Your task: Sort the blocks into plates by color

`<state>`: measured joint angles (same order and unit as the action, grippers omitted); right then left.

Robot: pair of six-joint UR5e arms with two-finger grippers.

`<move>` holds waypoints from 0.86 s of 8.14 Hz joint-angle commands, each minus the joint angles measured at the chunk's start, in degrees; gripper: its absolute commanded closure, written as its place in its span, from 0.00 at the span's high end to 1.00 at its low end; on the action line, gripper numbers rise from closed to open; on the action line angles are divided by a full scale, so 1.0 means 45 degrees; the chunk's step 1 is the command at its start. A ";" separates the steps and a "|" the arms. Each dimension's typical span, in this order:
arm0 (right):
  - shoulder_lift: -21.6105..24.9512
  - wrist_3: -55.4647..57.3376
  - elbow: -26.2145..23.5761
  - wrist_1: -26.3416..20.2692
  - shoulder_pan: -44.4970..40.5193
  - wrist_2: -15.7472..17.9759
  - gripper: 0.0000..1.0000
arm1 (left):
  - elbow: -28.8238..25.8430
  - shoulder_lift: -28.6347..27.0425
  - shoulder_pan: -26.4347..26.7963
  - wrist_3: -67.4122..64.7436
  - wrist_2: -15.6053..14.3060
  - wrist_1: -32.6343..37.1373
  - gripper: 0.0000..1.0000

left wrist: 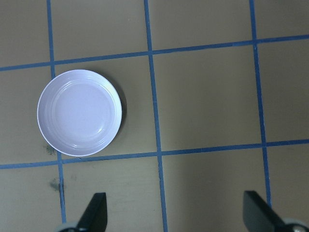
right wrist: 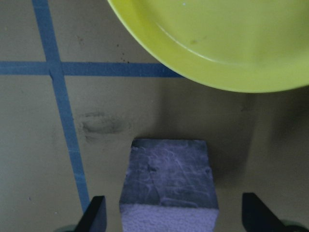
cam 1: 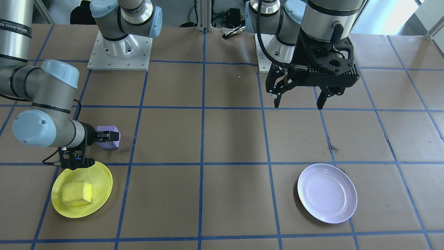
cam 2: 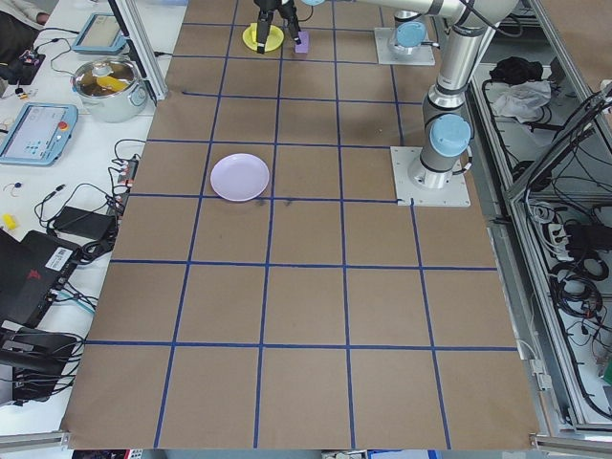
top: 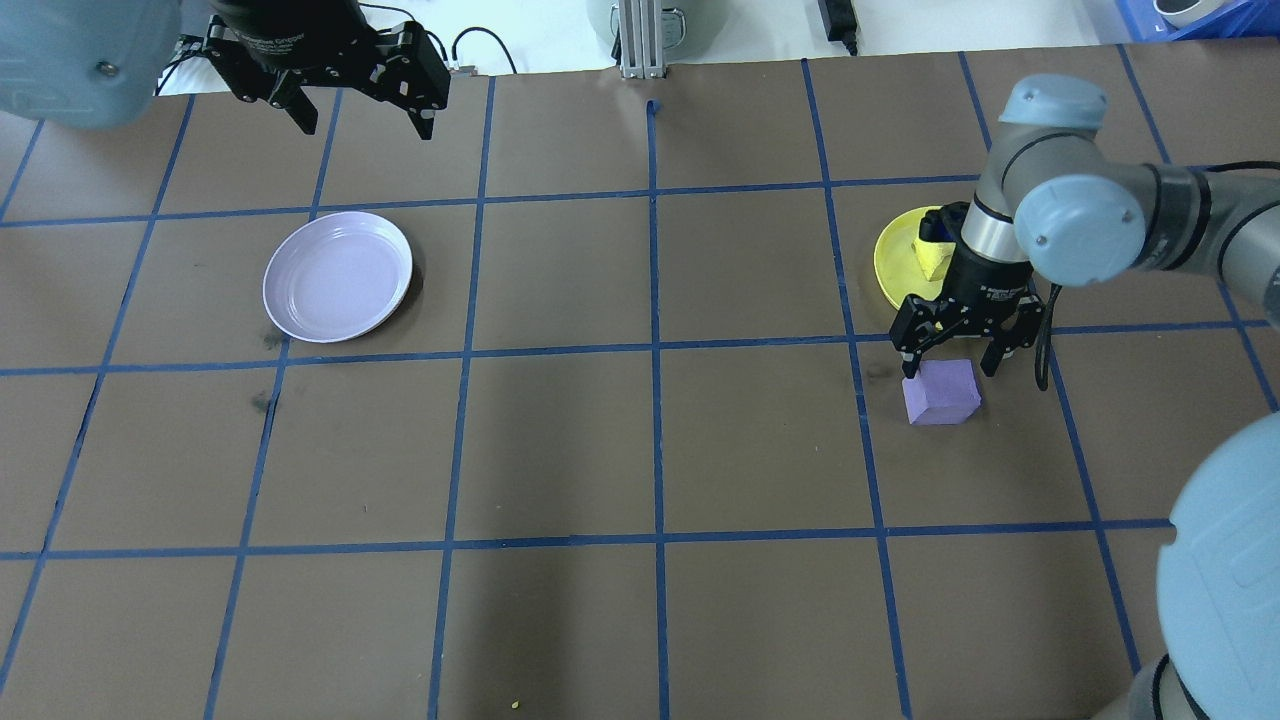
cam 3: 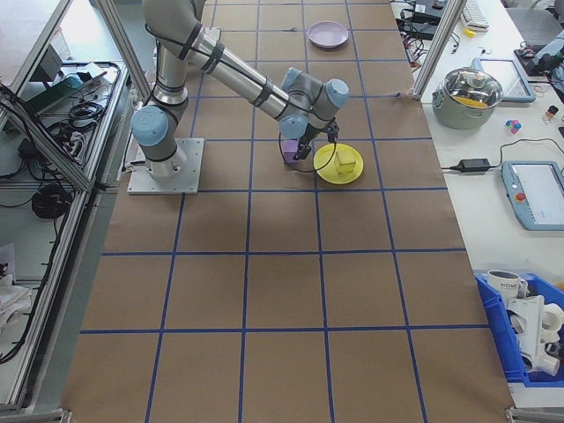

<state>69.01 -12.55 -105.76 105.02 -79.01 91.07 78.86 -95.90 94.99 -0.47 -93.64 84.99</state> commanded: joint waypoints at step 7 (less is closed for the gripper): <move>-0.0081 0.2076 0.0786 0.0099 -0.1185 -0.1012 0.34 | 0.0014 0.0022 0.0004 0.0006 0.0029 0.0000 1.00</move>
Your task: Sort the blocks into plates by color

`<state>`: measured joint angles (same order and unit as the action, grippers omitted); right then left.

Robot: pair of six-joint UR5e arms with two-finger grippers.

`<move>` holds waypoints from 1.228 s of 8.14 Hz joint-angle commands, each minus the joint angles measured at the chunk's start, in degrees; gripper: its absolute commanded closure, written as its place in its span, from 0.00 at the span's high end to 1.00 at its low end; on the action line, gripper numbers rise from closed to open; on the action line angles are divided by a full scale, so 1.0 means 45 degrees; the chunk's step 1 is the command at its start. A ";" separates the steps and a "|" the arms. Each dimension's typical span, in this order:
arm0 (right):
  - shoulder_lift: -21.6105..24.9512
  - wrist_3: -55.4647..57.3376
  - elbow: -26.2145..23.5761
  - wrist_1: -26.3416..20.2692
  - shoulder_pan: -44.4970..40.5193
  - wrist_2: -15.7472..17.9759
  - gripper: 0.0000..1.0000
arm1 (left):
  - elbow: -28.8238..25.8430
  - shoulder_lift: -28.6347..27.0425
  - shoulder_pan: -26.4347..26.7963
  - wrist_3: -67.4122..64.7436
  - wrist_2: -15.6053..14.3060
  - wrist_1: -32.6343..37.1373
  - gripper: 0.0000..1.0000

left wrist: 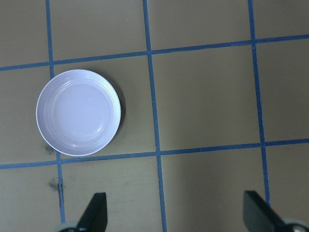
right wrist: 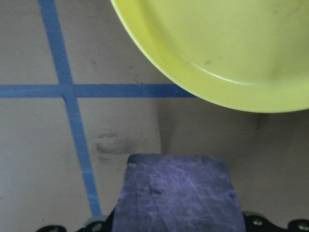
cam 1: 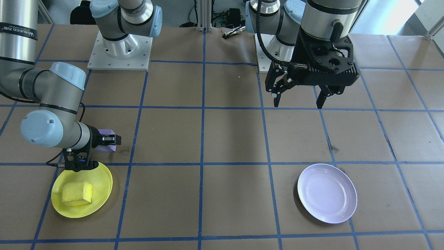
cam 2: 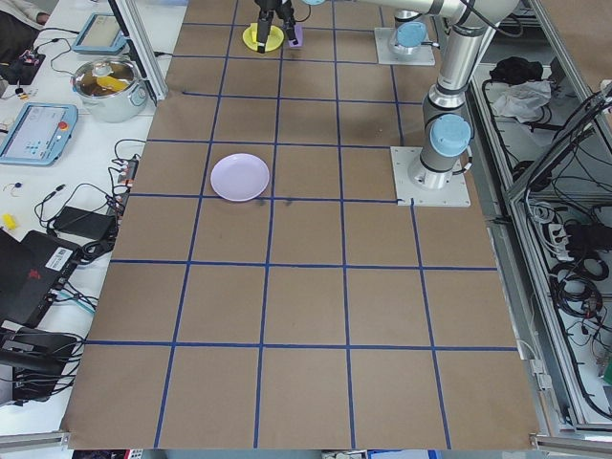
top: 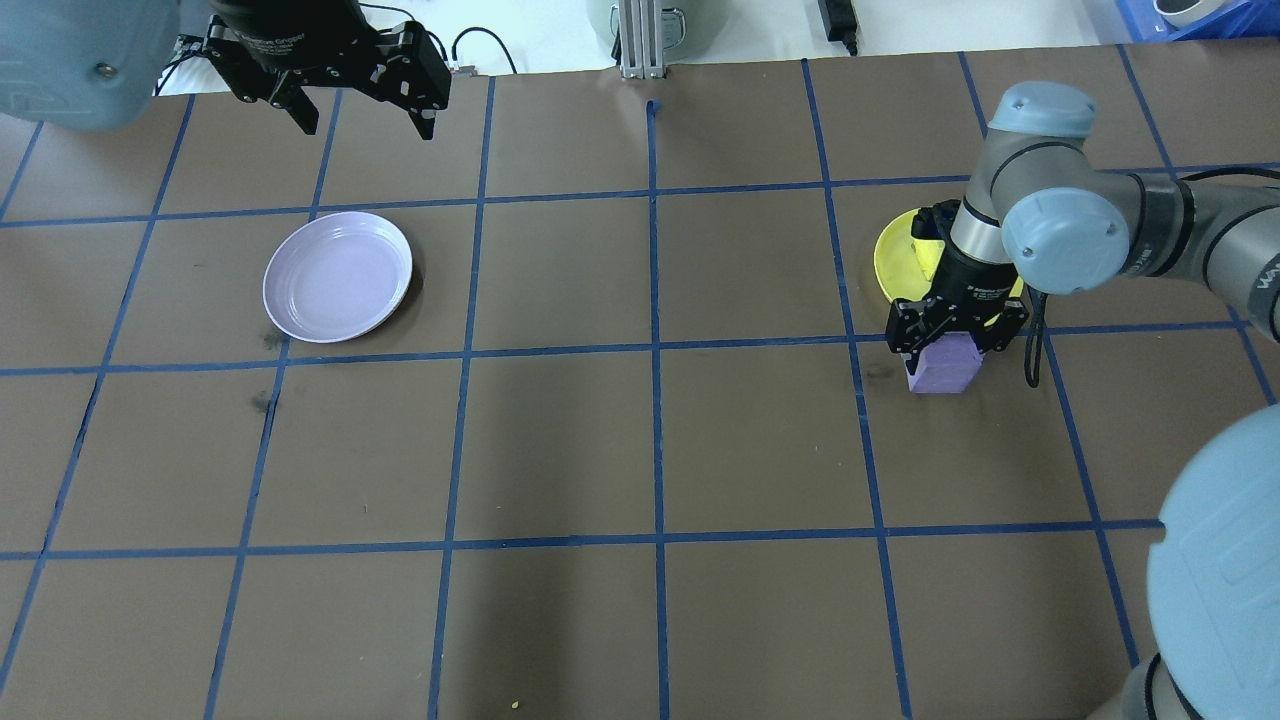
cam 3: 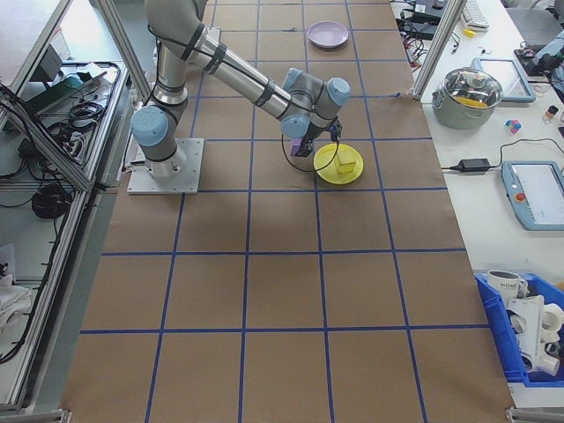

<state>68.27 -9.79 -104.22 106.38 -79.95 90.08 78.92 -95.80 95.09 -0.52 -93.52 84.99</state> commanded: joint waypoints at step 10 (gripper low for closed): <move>-0.1089 0.8916 0.1167 0.4838 -0.8231 -0.3143 1.00 | 0.0293 0.0000 -0.0038 0.0019 -0.0019 -0.0039 1.00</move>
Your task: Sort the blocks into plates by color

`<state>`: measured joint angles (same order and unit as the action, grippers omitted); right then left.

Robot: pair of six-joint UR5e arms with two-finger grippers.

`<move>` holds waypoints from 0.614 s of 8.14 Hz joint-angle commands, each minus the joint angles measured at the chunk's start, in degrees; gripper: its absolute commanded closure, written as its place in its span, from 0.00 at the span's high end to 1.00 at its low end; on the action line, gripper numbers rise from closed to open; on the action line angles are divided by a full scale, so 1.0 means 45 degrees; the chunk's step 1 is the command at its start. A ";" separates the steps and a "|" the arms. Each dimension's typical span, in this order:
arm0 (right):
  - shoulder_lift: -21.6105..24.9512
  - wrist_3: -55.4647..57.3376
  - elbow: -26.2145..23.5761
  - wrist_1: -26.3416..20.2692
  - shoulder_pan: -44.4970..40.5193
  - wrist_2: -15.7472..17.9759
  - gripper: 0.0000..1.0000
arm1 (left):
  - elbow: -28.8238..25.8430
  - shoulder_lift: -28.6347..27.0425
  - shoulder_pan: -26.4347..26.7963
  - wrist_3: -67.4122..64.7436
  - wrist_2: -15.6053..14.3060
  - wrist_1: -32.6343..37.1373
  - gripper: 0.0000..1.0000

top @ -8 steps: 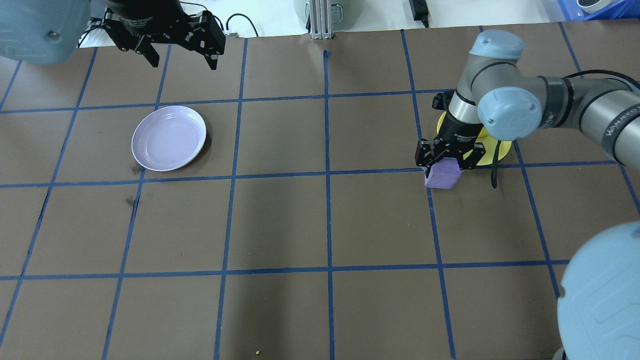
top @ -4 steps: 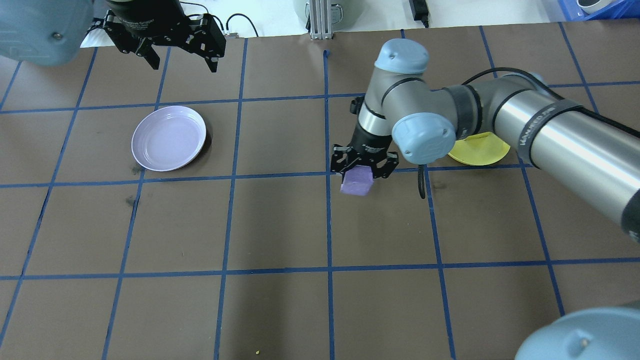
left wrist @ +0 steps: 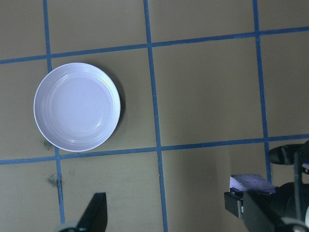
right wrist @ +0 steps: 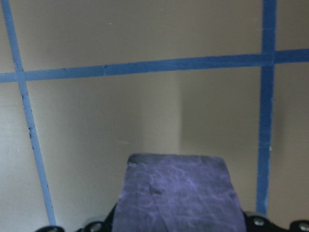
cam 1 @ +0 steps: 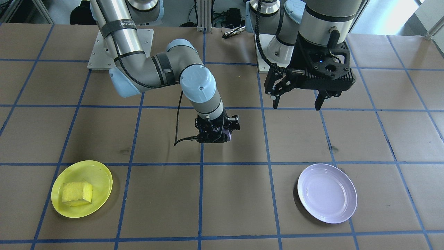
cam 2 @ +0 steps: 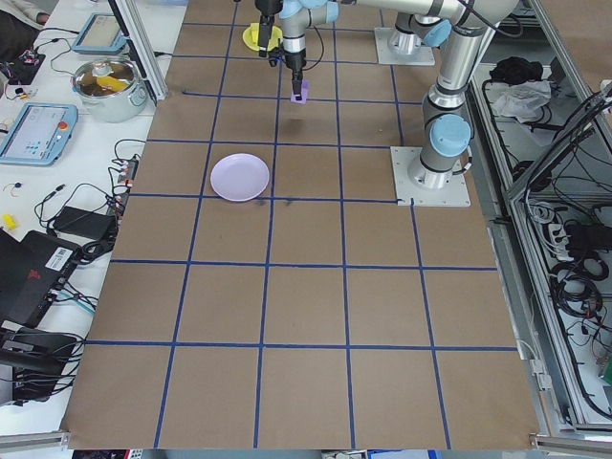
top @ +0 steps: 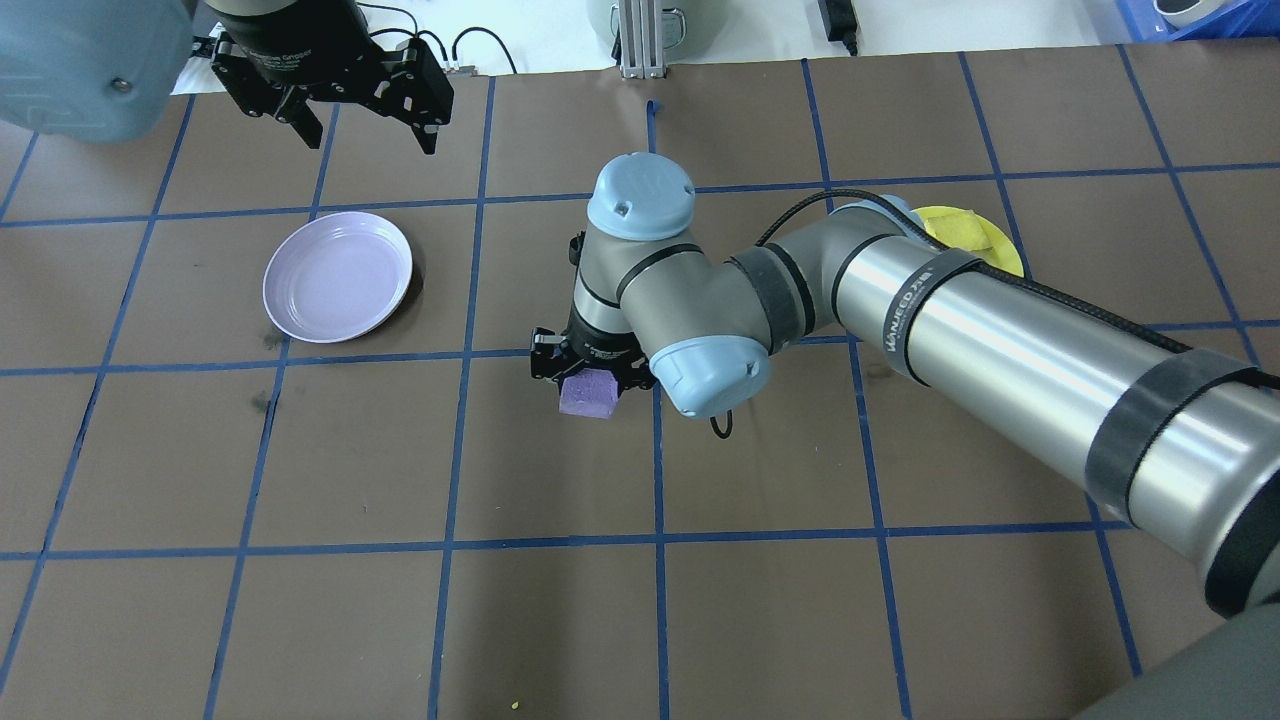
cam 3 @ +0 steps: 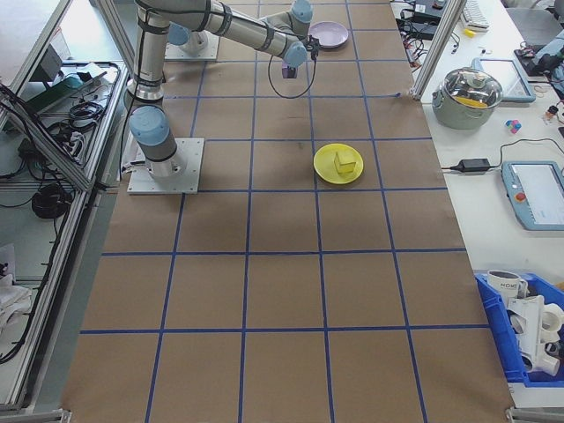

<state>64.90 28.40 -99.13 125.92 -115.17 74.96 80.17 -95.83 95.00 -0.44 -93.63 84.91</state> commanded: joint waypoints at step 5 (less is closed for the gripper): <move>0.1139 -0.1944 -0.0003 -0.1878 0.1837 0.0823 1.00 | 0.0015 -0.0012 0.0021 -0.0038 -0.0014 -0.0002 1.00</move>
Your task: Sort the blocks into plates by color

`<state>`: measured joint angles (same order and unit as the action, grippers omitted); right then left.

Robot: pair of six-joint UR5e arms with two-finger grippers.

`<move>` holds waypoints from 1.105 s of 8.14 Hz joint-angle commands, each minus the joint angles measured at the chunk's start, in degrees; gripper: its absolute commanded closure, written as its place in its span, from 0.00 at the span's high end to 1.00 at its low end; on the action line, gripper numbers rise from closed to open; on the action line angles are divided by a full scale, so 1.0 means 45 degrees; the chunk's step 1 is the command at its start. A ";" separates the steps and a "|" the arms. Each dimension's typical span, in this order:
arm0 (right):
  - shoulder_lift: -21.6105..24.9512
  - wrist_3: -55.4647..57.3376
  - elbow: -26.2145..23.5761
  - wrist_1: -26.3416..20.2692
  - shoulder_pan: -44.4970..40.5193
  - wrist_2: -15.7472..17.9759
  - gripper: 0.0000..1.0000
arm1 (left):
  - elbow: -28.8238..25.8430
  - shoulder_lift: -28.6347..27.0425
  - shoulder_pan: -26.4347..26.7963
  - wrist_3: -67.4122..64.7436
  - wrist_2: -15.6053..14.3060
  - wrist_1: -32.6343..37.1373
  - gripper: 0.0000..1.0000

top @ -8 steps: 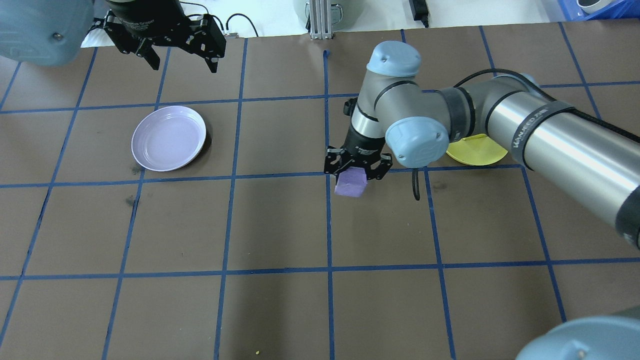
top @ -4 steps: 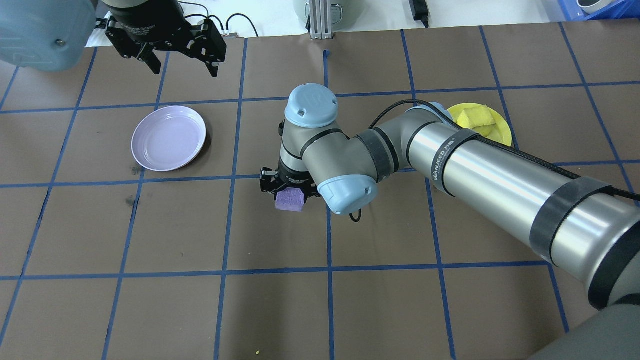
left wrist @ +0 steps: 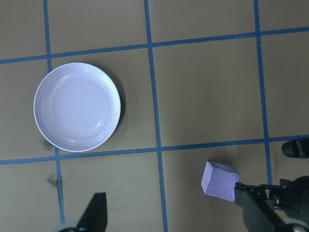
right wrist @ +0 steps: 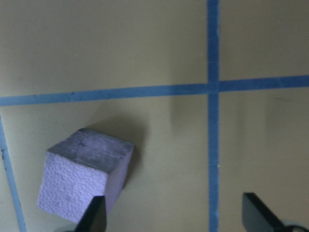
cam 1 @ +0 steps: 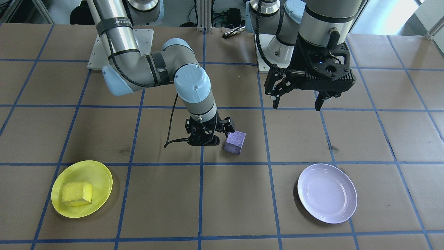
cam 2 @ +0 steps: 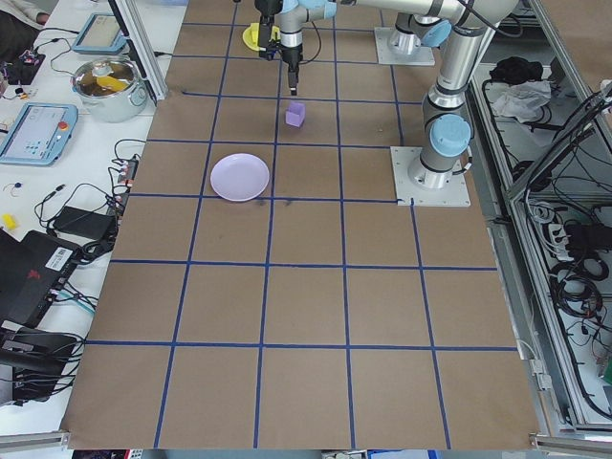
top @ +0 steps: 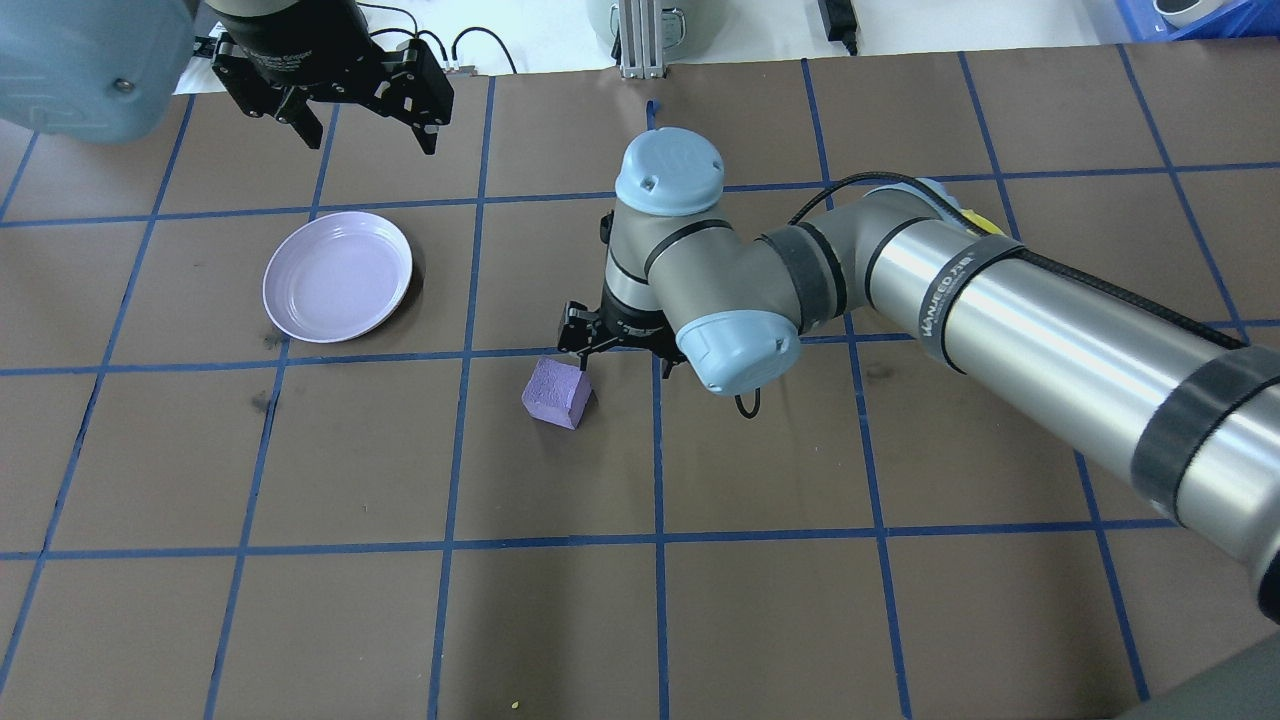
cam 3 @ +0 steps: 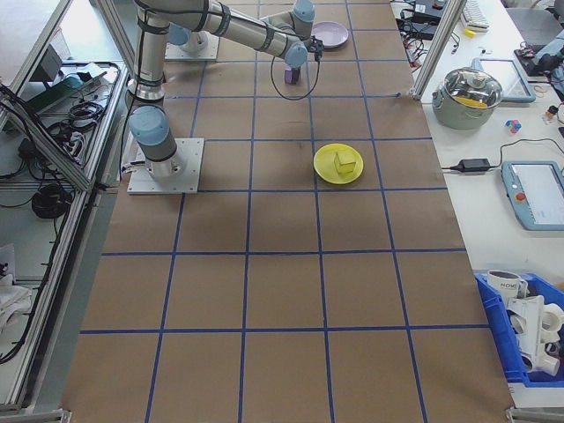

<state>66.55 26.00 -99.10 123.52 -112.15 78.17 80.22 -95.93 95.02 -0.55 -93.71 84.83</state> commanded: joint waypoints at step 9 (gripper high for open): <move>0.5659 -0.5620 0.2469 -0.8972 0.5391 0.3352 1.00 | 0.2816 -0.0577 0.1561 0.0788 0.0844 -0.0159 1.00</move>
<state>90.90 1.05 -92.51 85.95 -88.10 92.09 90.14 -98.06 101.88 2.80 -90.13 84.60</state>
